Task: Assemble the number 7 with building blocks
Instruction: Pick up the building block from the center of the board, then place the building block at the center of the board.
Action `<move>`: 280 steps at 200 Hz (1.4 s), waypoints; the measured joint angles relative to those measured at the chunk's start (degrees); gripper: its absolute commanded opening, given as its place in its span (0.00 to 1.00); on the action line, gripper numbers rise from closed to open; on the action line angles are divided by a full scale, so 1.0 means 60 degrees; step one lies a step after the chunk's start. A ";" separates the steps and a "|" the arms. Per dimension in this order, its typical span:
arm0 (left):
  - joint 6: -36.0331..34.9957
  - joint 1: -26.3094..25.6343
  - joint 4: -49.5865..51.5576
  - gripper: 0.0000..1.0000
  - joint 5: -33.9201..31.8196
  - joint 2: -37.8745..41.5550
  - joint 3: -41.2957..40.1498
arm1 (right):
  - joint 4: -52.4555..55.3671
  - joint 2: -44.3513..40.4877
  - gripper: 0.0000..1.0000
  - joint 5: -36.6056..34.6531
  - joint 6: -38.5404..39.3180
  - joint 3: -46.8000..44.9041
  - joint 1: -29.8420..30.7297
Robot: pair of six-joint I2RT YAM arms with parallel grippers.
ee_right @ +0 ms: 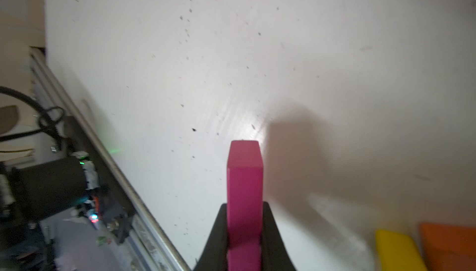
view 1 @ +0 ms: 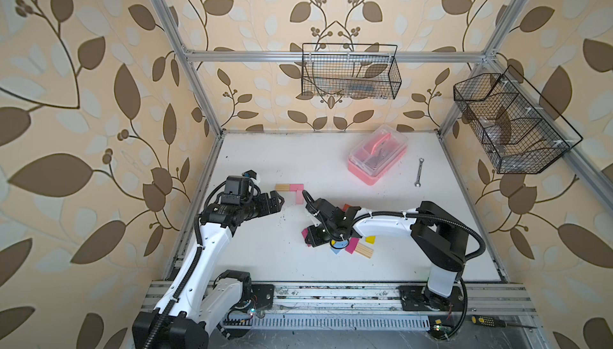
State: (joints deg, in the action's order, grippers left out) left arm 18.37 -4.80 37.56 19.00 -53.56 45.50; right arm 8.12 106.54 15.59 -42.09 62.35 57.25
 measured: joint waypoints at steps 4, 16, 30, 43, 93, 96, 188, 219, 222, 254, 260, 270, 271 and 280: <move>0.0000 0.0000 0.0000 0.95 0.0004 0.0011 0.0000 | -0.0193 0.0029 0.05 0.0131 -0.0102 0.0011 -0.0022; 0.0000 0.0000 0.0000 0.95 0.0004 0.0047 0.0000 | -0.0703 0.0168 0.05 0.0455 -0.0390 0.0084 -0.0047; 0.0000 0.0000 0.0000 0.95 0.0004 0.0084 0.0000 | -0.1151 0.0408 0.06 0.0696 -0.0688 0.0178 -0.0047; 0.0000 0.0000 0.0004 0.95 0.0004 0.0098 0.0000 | -0.1413 0.0667 0.09 0.0809 -0.0933 0.0259 -0.0051; 0.0000 0.0000 0.0004 0.95 0.0004 0.0098 0.0000 | -0.1490 0.1104 0.46 0.0630 -0.1392 0.0302 -0.0386; 0.0000 0.0000 0.0007 0.95 0.0004 0.0095 0.0000 | -0.1494 0.1082 0.46 0.0565 -0.1406 0.0302 -0.0397; 0.0718 -0.0328 0.0135 0.93 0.0087 -0.0040 -0.0160 | -0.1213 -0.2208 0.58 -0.0106 -0.0958 -0.1537 -0.1665; 0.1767 -0.2237 0.0149 0.99 -0.0342 -0.0331 -0.0455 | -0.1144 -0.4175 0.59 -0.0095 -0.0670 -0.2087 -0.2918; 0.1832 -0.2412 0.0138 0.99 -0.0382 -0.0372 -0.0477 | -0.1129 -0.4309 0.59 -0.0080 -0.0645 -0.2127 -0.3024; 0.3005 -0.4251 -0.0200 0.99 -0.1071 -0.1133 -0.0608 | -0.0681 -0.5482 0.61 0.0117 -0.0208 -0.2568 -0.4182; 0.3330 -0.4557 -0.0255 0.99 -0.1341 -0.1322 -0.0605 | -0.0634 -0.5646 0.61 0.0189 -0.0146 -0.2670 -0.4350; 0.3916 -0.4925 -0.0233 0.99 -0.1763 -0.1676 -0.0579 | -0.0517 -0.5865 0.61 0.0295 -0.0044 -0.2820 -0.4583; 0.4029 -0.4972 -0.0233 0.99 -0.1807 -0.1745 -0.0579 | -0.0499 -0.5898 0.61 0.0302 -0.0022 -0.2841 -0.4615; 0.4539 -0.5162 -0.0229 0.99 -0.2033 -0.2153 -0.0568 | -0.0404 -0.6062 0.61 0.0401 0.0058 -0.2973 -0.4798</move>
State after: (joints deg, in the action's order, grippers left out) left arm 45.60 -35.77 36.18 6.81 -66.48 42.09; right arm 5.69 70.17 18.00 -41.74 44.51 28.47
